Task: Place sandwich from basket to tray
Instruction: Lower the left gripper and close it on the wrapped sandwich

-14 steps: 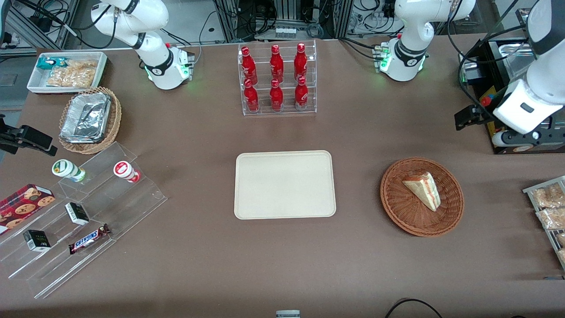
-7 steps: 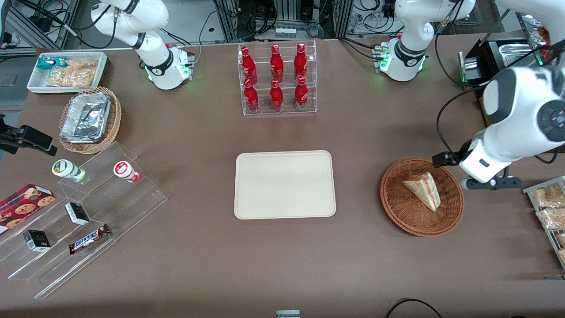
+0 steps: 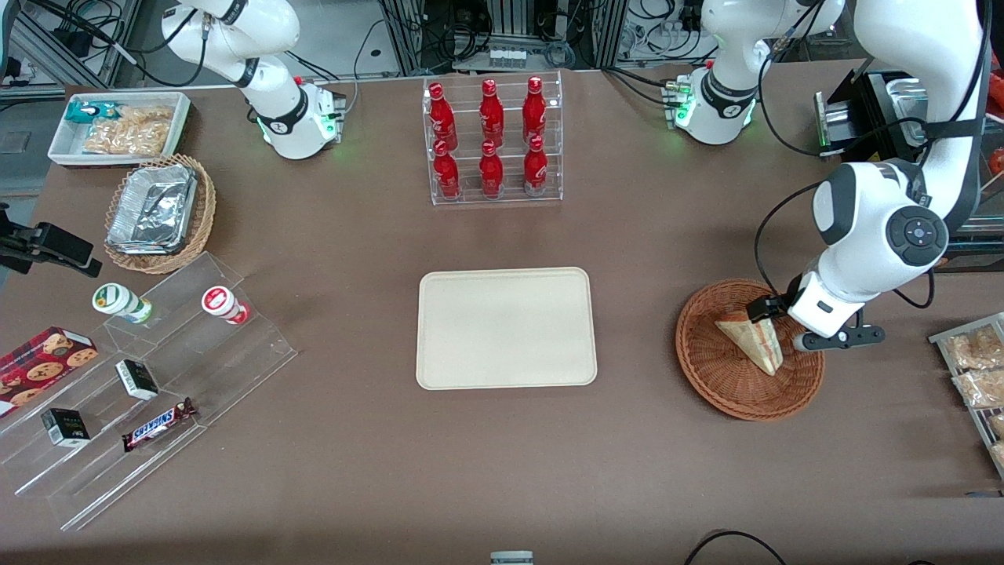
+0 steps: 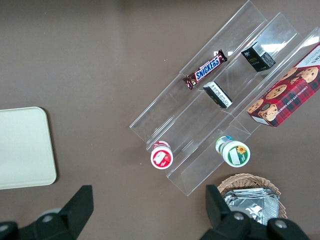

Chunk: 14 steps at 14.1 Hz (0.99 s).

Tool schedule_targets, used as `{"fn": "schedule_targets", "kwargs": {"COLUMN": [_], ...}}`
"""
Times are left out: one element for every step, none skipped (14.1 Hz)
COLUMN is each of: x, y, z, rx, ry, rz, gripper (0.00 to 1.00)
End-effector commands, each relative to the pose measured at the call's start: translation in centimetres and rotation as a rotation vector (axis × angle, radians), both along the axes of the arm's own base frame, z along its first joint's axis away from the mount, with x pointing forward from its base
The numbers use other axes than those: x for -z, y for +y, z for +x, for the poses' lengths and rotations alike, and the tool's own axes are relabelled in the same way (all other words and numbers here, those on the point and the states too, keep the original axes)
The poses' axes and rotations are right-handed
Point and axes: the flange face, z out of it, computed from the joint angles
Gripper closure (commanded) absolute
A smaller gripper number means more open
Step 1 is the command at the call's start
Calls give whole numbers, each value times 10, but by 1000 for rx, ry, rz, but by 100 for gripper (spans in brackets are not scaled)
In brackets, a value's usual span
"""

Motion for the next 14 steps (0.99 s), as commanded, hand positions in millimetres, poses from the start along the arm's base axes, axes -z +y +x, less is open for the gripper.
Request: {"fn": "schedule_targets", "kwargs": {"x": [11,13,19,23,27,34,42,49,56,59,67,75,82,82], "y": [2,1,1,0,0,-3,-3,-3,-3,-2,-2,-2,-2,-3], "z": [-2,-1,-2,-1,0,2,3,4,4,4,3,2,2,2], "rx": [-184,-225,-292,-352,-408,-464,-494,-501,-507,-522,-539,-560,-577,-589], "ry": [-12,-9,5,6,-2,-4,-3,-7,1,6,21,33,46,50], "rz": [-5,-9,-21,-28,-29,-30,-30,-32,-31,-30,-25,-21,-18,-15], "gripper": [0,0,0,0,0,0,0,0,0,0,0,0,10,53]}}
